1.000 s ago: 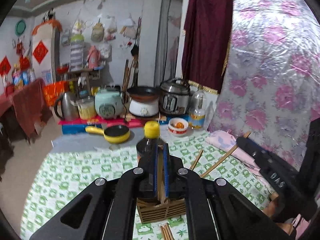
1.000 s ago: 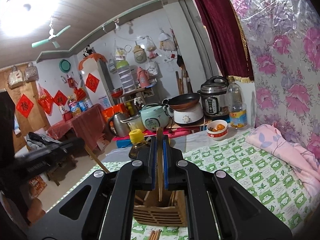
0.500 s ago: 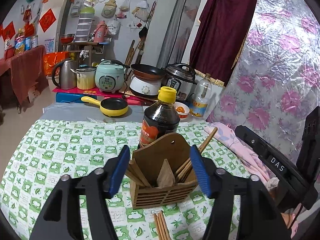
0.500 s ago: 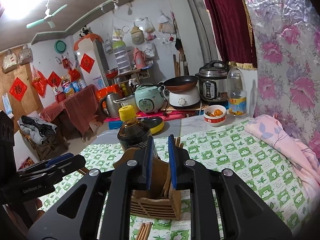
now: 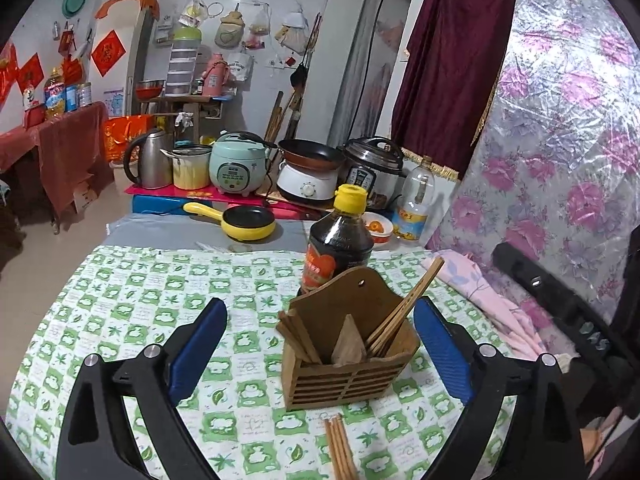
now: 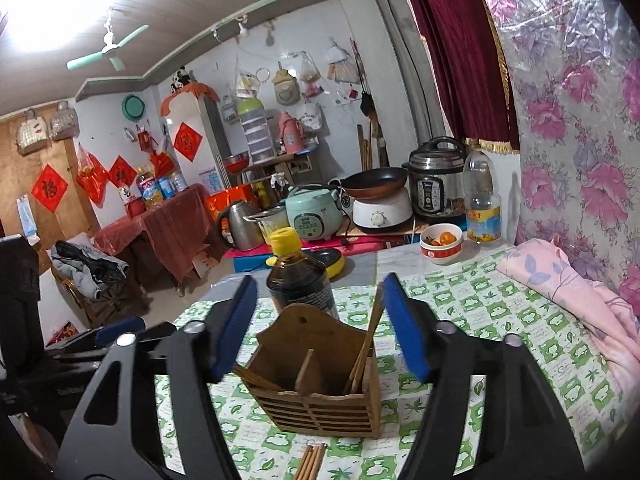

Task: Organize utensils
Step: 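Withdraw both open tools from the holder back toward the remaining chopsticks, then move both open grippers over the remaining loose chopsticks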

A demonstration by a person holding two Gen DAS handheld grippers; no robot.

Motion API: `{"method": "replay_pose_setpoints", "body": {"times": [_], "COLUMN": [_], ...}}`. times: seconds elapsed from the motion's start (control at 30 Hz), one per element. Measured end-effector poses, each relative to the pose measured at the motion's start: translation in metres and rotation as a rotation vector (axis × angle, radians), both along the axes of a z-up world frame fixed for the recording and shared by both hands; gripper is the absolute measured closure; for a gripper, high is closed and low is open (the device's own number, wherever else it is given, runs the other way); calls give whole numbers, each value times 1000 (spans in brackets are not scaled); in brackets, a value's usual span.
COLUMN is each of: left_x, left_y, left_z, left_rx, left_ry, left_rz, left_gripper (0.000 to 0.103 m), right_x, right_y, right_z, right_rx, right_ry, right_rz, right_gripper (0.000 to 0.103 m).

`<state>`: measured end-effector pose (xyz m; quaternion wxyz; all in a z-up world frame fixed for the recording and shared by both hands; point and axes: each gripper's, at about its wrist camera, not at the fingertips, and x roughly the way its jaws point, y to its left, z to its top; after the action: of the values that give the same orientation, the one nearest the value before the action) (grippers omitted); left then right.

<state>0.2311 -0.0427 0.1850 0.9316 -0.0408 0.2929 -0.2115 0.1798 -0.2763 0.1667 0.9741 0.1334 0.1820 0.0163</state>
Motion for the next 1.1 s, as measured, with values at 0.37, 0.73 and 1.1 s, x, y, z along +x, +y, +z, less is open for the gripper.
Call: {"method": "replay_pose_setpoints", "body": {"times": [0.37, 0.73, 1.1], "left_x": [-40, -53, -58], "left_y": [37, 67, 51], "left_z": [-88, -186, -208], "left_rx": [189, 246, 388], "left_ry": [72, 446, 460], "left_rz": [54, -2, 15], "left_gripper": [6, 6, 5], "right_x": [-23, -73, -88], "right_y": [15, 27, 71], "right_z": [-6, -133, -174], "right_rx": [39, -138, -276], "right_ry": [32, 302, 467], "right_rz": [48, 17, 201], "right_gripper": [14, 11, 11]}}
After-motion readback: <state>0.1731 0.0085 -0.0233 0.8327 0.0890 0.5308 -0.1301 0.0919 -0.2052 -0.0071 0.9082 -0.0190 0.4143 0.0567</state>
